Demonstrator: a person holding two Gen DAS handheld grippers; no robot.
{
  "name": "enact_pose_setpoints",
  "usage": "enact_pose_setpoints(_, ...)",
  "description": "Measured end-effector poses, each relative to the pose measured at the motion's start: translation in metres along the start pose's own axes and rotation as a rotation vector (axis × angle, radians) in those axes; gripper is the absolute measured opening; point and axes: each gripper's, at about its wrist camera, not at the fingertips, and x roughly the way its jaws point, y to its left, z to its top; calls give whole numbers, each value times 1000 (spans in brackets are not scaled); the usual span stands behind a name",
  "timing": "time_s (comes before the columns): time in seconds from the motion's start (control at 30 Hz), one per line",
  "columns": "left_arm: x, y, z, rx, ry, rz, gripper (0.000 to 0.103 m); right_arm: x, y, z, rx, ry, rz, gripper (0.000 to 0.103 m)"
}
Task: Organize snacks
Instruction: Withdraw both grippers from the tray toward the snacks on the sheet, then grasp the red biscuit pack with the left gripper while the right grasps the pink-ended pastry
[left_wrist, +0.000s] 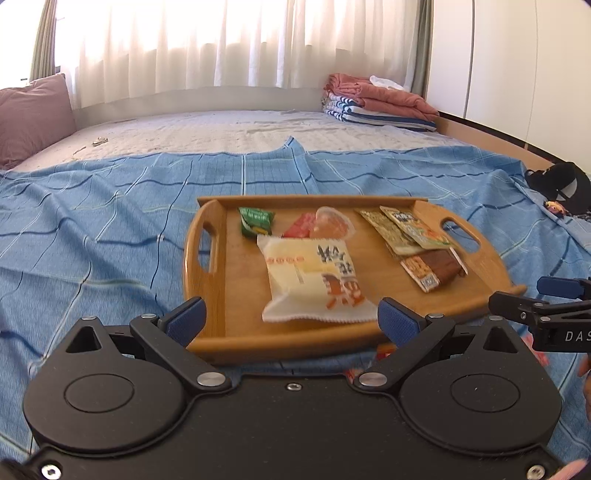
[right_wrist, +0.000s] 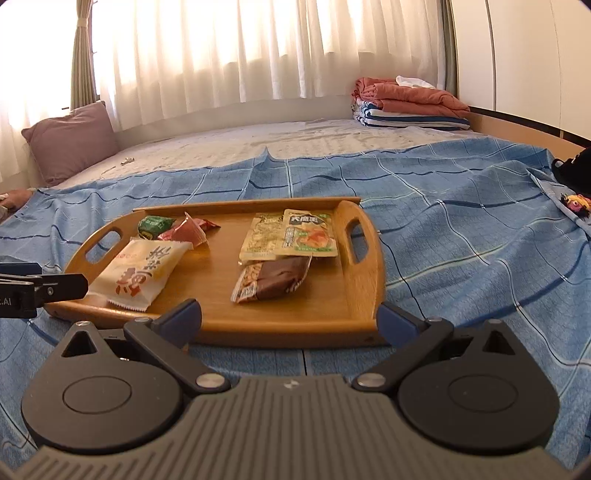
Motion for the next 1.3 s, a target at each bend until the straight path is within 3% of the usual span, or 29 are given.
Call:
enact_pose_setpoints(0.23,-8,-7,-28,8,16,28,100,-9,-2,-27,38,12,-28,103)
enact_pose_setpoints(0.43,-5,-13,-43,4,42,35,100,-14,1,-29,24,-8,-52,103)
enact_pose_setpoints(0.6,1,-13,-46,-23,80,45,100,-17,4,-27,-29,10,-131,103)
enact_pose_setpoints(0.77,8,-12,-49,-52,107,46,100,-14,1,-32,-48,45,-155,103)
enact_pose_setpoints(1.3,18,-24,-55,-3,114,83,103,2,3,-48,-59,125,-87,103)
